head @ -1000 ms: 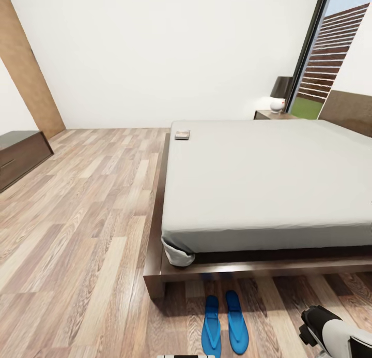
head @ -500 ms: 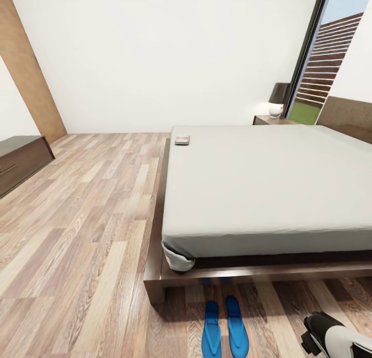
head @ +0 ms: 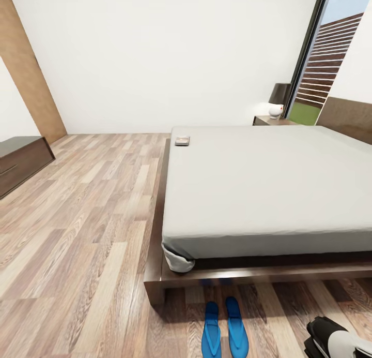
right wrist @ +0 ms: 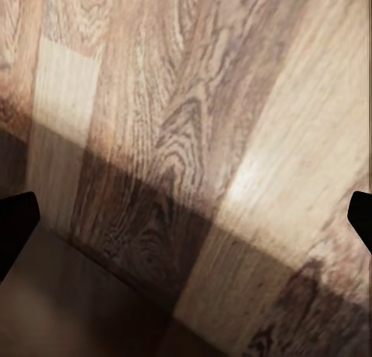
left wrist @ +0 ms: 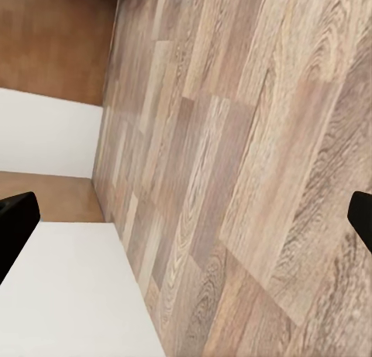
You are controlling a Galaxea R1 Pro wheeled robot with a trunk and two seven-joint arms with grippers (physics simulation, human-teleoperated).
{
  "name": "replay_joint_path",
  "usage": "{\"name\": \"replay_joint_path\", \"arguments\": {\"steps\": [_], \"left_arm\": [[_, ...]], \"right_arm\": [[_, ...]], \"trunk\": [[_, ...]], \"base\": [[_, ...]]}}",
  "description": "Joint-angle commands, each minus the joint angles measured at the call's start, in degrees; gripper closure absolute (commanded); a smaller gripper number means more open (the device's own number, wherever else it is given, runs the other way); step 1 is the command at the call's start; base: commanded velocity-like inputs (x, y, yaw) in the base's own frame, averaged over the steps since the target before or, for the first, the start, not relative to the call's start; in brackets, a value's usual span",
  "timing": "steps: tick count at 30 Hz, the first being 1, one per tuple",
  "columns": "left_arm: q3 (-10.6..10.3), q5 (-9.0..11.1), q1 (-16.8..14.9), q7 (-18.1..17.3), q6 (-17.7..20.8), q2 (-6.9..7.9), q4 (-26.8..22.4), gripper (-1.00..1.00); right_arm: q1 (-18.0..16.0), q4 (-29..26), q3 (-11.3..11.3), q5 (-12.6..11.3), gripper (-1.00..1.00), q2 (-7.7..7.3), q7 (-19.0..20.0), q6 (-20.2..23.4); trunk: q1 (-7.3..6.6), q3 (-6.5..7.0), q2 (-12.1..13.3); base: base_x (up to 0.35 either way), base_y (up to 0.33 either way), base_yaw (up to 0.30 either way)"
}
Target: In the bedroom, move the book from the bed onto either nightstand, and place the two sandals side by side next to the bed.
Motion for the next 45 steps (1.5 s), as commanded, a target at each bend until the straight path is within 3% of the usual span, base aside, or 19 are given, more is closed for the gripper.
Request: {"name": "replay_joint_path", "arguments": {"steps": [1,14,45], "left_arm": [[-0.48,0.60,0.00,0.15,-0.13,0.02,-0.06,-1.00],[-0.48,0.59,0.08,0.10,-0.10,-0.03,-0.07,-1.00],[-0.69,0.56,1.04,0.01,-0.27,-1.29,-0.29,-1.00]], "right_arm": [[0.12,-0.05,-0.19,0.25,-1.00,-0.02,0.02,-0.18],[1.06,-0.12,-0.03,0.25,-1.00,0.39,0.29,-0.20],[1.63,-0.04,-0.14,0.12,-1.00,1.09,0.83,-0.13]], "trunk": [[-0.01,-0.05,-0.02],[-0.01,-0.05,-0.02],[-6.82,5.52,12.41]], "base": [[0.000,0.000,0.000],[0.000,0.000,0.000],[0.000,0.000,0.000]]}}
